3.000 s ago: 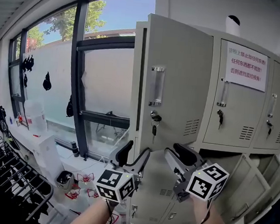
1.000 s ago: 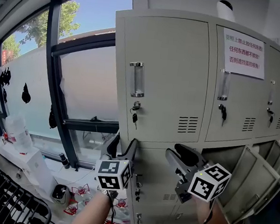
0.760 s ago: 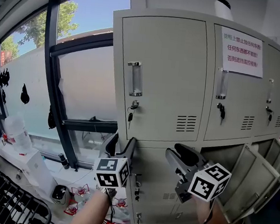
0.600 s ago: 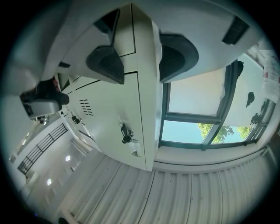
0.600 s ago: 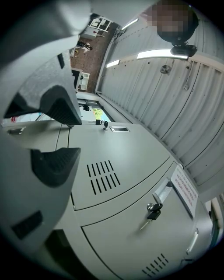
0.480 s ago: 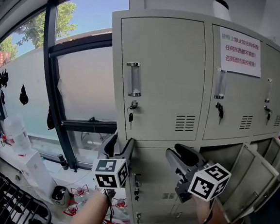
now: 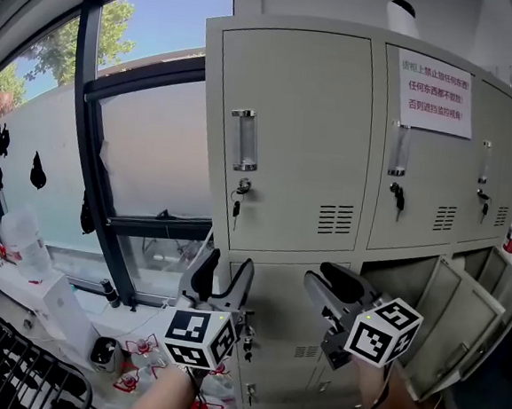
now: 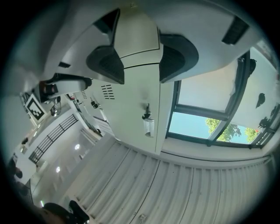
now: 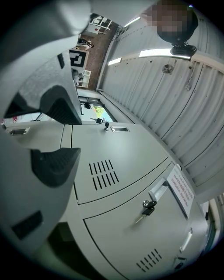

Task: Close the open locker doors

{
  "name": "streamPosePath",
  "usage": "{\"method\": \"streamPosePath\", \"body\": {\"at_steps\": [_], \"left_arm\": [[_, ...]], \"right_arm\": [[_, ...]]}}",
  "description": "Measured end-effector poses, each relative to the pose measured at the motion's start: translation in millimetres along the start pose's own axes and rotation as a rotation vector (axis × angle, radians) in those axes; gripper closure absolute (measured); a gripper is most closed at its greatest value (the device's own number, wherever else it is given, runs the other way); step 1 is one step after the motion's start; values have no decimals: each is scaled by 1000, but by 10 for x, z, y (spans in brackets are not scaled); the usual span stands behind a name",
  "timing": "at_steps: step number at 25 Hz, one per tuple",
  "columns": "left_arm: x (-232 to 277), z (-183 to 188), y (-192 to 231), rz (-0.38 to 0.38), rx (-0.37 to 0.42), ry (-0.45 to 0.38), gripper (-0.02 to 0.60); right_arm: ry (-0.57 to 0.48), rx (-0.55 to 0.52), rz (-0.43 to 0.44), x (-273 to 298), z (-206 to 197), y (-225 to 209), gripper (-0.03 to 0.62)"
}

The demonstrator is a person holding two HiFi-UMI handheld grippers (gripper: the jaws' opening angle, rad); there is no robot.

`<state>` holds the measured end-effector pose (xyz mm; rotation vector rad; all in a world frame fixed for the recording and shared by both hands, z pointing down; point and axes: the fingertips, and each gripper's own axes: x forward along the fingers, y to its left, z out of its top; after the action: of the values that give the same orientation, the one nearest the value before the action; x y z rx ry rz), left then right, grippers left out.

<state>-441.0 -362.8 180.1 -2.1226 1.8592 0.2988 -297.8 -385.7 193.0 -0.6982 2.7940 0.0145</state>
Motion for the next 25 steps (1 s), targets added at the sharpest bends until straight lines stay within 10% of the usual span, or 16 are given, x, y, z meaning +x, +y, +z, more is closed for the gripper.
{"method": "streamPosePath", "body": {"at_steps": [13, 25], "left_arm": [[-62, -255, -1027, -308, -125, 38, 328], [19, -589, -2316, -574, -245, 74, 325]], "right_arm": [[13, -53, -129, -641, 4, -106, 431], [42, -91, -415, -1877, 27, -598, 431]]}}
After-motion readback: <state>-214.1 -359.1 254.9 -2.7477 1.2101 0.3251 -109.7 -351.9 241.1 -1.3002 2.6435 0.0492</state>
